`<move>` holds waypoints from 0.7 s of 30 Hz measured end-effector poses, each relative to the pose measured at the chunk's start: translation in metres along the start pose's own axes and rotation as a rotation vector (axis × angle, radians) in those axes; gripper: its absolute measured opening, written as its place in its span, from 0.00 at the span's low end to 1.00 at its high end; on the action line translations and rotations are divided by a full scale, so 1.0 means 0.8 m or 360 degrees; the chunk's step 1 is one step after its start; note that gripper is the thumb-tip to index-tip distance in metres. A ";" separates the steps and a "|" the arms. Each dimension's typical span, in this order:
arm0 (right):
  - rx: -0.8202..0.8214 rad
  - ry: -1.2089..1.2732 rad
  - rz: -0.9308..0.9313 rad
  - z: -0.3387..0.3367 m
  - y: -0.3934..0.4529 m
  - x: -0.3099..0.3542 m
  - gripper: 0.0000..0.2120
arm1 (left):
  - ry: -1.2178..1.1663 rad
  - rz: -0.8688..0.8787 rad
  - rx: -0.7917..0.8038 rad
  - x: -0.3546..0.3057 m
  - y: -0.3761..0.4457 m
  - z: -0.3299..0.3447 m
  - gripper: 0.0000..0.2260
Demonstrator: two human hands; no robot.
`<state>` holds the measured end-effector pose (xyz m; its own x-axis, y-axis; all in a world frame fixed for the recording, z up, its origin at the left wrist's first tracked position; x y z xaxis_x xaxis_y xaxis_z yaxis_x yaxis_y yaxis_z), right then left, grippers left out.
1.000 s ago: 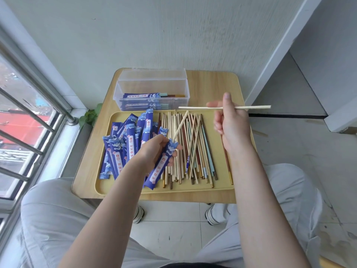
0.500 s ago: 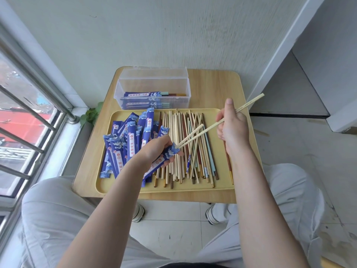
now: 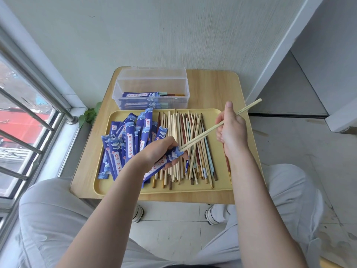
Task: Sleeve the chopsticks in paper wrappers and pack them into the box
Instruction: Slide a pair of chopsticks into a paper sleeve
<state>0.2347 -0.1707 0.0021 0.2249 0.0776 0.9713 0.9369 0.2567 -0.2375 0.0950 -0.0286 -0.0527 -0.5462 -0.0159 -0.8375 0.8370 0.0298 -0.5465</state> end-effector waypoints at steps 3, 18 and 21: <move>-0.0046 -0.0203 -0.0007 0.004 -0.002 -0.007 0.27 | -0.0003 0.0016 0.0048 -0.003 0.000 0.003 0.25; -0.0238 0.0070 -0.0014 -0.007 0.014 -0.006 0.10 | 0.0078 -0.0041 -0.0015 0.000 0.001 0.001 0.23; -0.0175 -0.0133 -0.0181 0.004 0.010 0.003 0.10 | 0.0018 -0.0020 -0.0007 -0.002 0.001 0.003 0.22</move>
<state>0.2416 -0.1654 0.0026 0.0972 0.1353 0.9860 0.9797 0.1618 -0.1188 0.0965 -0.0306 -0.0514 -0.5572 -0.0050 -0.8303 0.8298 0.0341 -0.5570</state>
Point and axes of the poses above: each hand's wrist, its own y-axis towards the middle knuckle, its own z-axis out of the palm, x = y × z, the point moved 8 cm from there along y, towards the middle knuckle, and after that the axes turned 1 degree about z, right-handed, at the moved point
